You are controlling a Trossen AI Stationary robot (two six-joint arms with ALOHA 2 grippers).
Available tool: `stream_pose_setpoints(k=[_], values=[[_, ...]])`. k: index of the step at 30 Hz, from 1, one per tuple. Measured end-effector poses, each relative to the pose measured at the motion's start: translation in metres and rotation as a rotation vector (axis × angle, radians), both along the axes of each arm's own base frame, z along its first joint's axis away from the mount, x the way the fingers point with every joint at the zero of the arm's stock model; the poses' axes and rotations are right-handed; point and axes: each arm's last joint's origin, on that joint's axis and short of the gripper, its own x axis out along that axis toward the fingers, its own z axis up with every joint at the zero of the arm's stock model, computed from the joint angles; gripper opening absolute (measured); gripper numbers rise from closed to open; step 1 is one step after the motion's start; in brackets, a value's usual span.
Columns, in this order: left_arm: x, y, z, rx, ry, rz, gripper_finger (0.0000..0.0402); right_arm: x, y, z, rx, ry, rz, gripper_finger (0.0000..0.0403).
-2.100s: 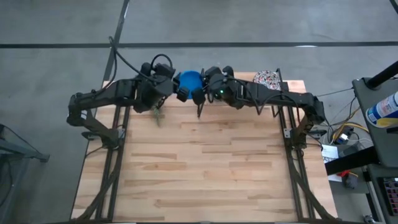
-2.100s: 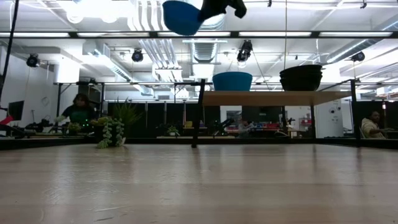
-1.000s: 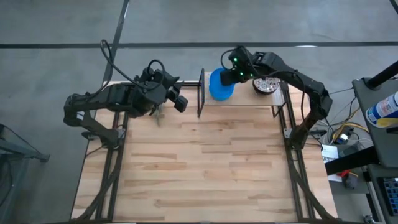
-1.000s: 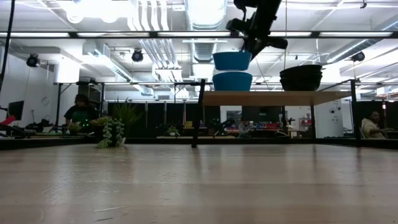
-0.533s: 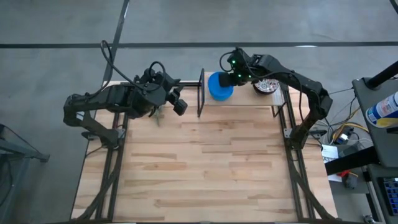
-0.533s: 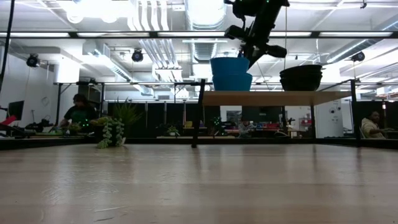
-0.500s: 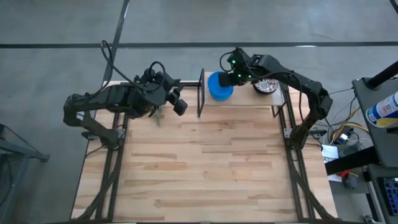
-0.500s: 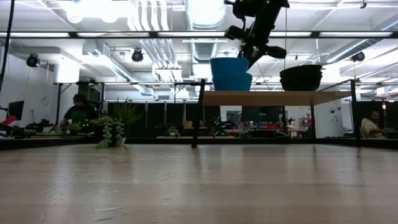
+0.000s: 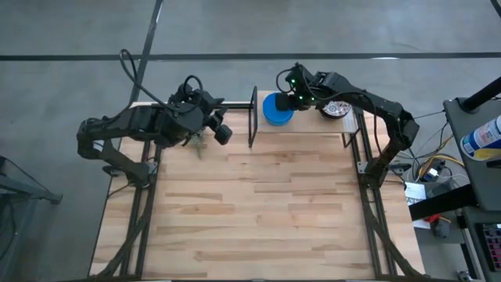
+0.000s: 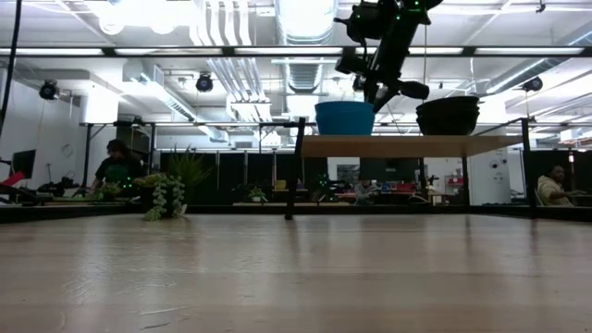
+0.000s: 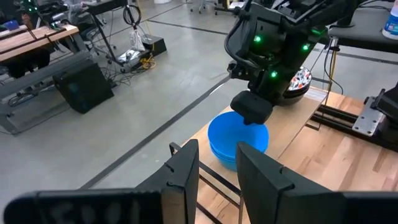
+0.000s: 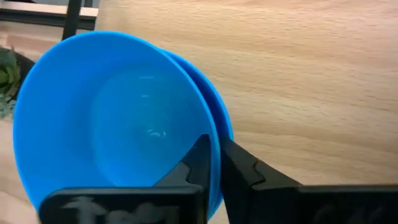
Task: Pick & Place Mini bowls
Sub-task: Stack the blue bowl on top of the other blue bowl on the shelf, then return to Home Position
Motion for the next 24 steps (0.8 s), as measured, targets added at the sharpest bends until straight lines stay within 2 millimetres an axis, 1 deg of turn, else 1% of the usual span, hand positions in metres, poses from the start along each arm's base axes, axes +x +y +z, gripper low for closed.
stream_pose_setpoints(k=[3, 9, 13, 18, 24], values=[[-0.001, 0.0, 0.001, 0.011, 0.009, -0.006, 0.01, 0.0, 0.0, 0.0, -0.004, -0.004, 0.003, 0.0054], [-0.001, 0.0, 0.001, 0.014, 0.011, -0.007, 0.01, 0.001, 0.0, 0.001, -0.01, -0.003, 0.015, 0.0141], [-0.001, 0.0, 0.001, 0.018, 0.016, -0.008, 0.01, 0.003, -0.001, 0.009, -0.045, -0.032, 0.03, 0.0188], [-0.001, 0.0, 0.001, 0.018, 0.016, -0.009, 0.01, 0.003, -0.002, 0.023, -0.074, -0.068, 0.031, 0.0216], [-0.002, 0.0, 0.0, 0.019, 0.025, -0.009, 0.01, 0.002, 0.001, 0.04, -0.104, -0.106, 0.042, 0.0223]])
